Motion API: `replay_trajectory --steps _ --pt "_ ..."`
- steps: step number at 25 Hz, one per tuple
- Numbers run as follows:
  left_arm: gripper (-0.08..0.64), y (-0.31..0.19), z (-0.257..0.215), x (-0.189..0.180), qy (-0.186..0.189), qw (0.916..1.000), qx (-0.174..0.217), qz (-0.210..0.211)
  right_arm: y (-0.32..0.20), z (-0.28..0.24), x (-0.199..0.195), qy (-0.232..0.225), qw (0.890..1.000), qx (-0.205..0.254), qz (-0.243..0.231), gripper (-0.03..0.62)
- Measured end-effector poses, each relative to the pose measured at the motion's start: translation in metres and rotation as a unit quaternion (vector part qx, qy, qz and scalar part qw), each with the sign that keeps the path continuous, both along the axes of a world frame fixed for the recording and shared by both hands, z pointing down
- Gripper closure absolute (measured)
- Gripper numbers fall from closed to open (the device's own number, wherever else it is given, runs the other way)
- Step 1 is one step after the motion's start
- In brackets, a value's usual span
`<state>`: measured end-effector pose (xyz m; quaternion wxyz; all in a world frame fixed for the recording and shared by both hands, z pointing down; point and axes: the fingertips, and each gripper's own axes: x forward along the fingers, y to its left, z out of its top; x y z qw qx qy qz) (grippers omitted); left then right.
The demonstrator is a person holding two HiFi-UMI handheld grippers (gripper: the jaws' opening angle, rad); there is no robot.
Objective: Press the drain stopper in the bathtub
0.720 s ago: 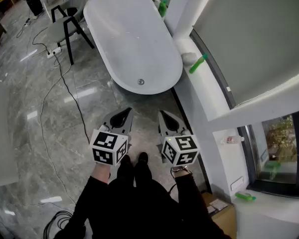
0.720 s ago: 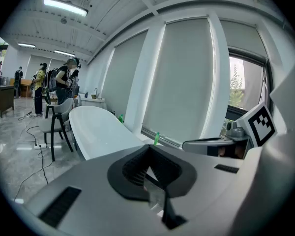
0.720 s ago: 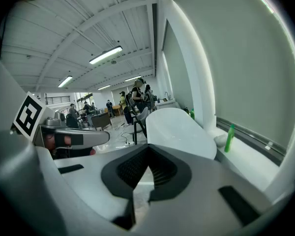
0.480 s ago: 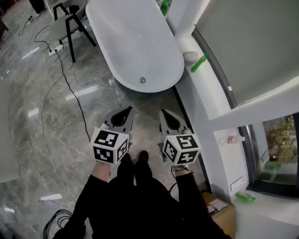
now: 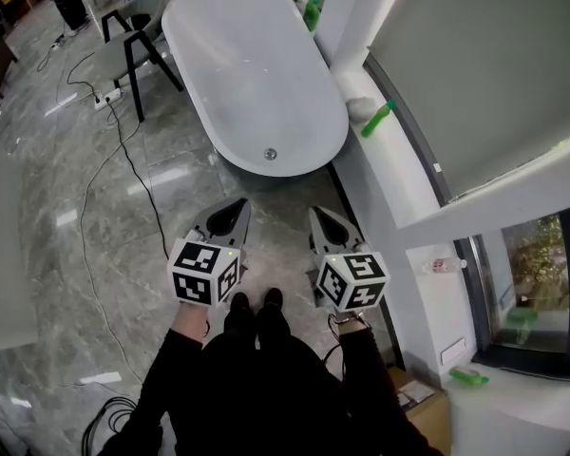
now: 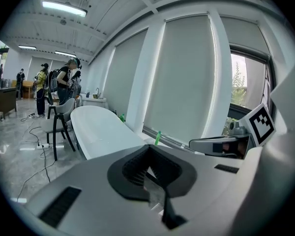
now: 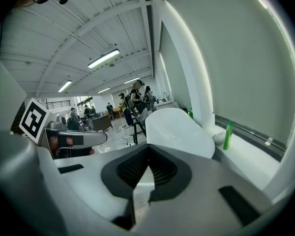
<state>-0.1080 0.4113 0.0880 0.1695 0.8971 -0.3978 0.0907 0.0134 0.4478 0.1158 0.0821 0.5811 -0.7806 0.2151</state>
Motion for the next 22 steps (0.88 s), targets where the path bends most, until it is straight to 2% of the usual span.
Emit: replay_trajectory --steps 7,22 --pt "0.555 -0.011 -0.004 0.014 -0.002 1.0000 0.003 -0.008 -0.004 -0.004 0.031 -0.001 1.000 0.001 0.011 0.589" --pt "0.555 -0.031 -0.014 0.048 -0.009 0.9997 0.013 -0.019 -0.022 -0.018 0.073 0.008 1.000 0.011 -0.002 0.589"
